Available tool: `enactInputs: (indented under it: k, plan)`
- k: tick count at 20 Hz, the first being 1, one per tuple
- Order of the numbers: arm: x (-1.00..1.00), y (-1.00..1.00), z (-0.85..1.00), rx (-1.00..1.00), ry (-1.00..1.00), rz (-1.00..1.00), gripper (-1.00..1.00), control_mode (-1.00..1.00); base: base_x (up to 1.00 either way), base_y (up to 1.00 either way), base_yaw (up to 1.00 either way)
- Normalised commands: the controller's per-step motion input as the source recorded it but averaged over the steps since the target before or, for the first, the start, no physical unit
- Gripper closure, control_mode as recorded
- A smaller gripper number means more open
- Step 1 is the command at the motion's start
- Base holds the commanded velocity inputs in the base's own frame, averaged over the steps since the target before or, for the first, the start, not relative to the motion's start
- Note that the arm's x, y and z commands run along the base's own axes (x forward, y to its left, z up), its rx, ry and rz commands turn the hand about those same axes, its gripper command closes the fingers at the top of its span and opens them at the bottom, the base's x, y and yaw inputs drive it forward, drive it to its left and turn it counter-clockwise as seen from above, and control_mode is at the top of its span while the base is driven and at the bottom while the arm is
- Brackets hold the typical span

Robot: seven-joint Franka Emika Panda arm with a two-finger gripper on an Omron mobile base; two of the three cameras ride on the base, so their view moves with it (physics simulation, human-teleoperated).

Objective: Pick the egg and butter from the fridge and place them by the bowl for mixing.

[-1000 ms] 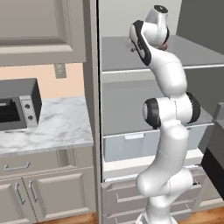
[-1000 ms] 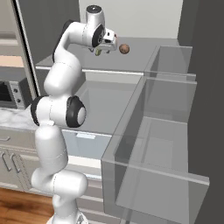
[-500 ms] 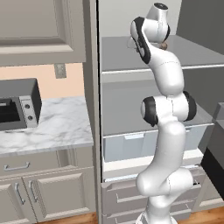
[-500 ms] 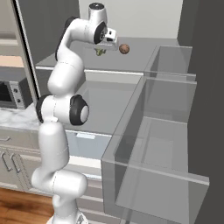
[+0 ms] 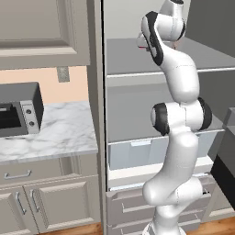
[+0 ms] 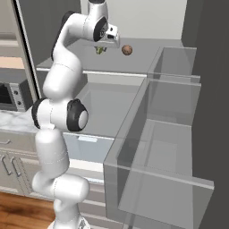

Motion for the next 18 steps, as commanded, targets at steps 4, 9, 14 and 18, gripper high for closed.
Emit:
enactInputs:
  k: [4,9,14,18]
  plan:
    - [-0.53,0.0,-0.24,0.0,-0.22,0.0,1.0,-1.0,0.0,0.0,0.0]
    - [-0.63,0.0,-0.1,0.0,-0.29,0.0,1.0,-1.0,0.0,0.0,0.0]
    - [-0.97,0.0,0.02,0.0,-0.28,0.0,1.0,-1.0,0.0,0.0,0.0]
    - [-1.0,0.0,0.0,0.0,-0.14,0.0,1.0,-1.0,0.0,0.0,0.0]
